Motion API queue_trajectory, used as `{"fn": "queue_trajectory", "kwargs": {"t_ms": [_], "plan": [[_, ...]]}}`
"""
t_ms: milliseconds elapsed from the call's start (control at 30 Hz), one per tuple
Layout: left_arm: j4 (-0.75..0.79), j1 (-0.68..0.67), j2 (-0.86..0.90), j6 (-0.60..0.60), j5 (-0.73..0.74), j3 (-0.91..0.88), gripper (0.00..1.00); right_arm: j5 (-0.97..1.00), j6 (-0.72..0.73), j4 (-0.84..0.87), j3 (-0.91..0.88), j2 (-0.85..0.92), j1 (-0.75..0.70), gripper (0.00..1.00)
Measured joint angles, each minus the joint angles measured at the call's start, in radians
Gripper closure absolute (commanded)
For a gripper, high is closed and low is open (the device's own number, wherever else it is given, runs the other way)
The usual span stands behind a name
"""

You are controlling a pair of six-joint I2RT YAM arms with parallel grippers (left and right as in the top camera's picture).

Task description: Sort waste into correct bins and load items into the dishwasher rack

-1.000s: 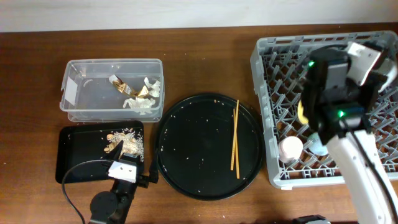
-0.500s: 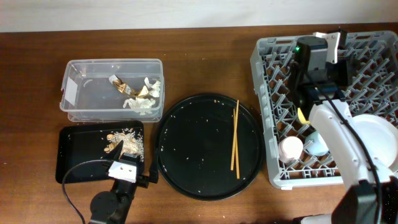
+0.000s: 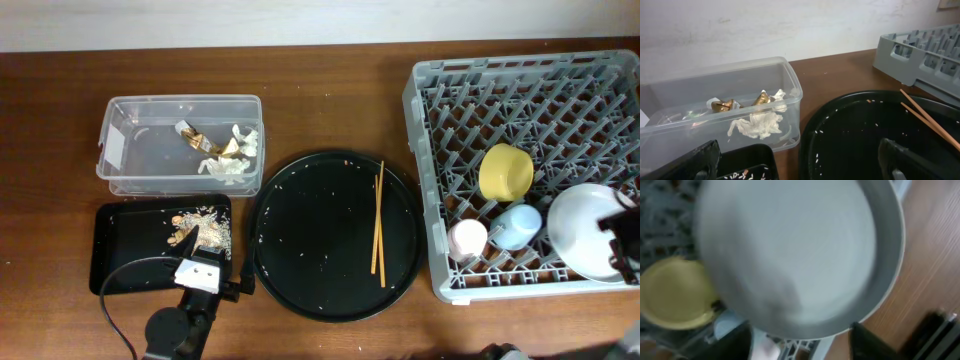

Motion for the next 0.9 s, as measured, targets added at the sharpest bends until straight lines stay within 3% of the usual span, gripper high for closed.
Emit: {"fn": "queue_trajectory", "kwargs": {"t_ms": [200, 667, 700, 767, 800, 900], "plan": [[-0.001, 0.0, -0.001, 0.0, 0.0, 0.0, 0.01, -0.043, 0.011, -0.043, 0.0, 0.163, -0.123, 0.49], [-0.001, 0.0, -0.001, 0.0, 0.0, 0.0, 0.01, 0.093, 0.028, -0.054, -0.026, 0.168, -0.127, 0.49], [-0.001, 0.0, -0.001, 0.0, 0.0, 0.0, 0.01, 0.099, 0.033, -0.03, -0.05, 0.169, -0.127, 0.53], [-0.001, 0.0, -0.001, 0.0, 0.0, 0.0, 0.01, 0.098, 0.042, 0.011, -0.084, 0.168, -0.127, 0.83], [-0.001, 0.0, -0.001, 0.0, 0.0, 0.0, 0.01, 0.092, 0.043, 0.031, -0.099, 0.169, -0.127, 0.92], [-0.001, 0.0, -0.001, 0.0, 0.0, 0.0, 0.0, 0.005, 0.016, 0.071, -0.095, 0.164, -0.129, 0.96]]}}
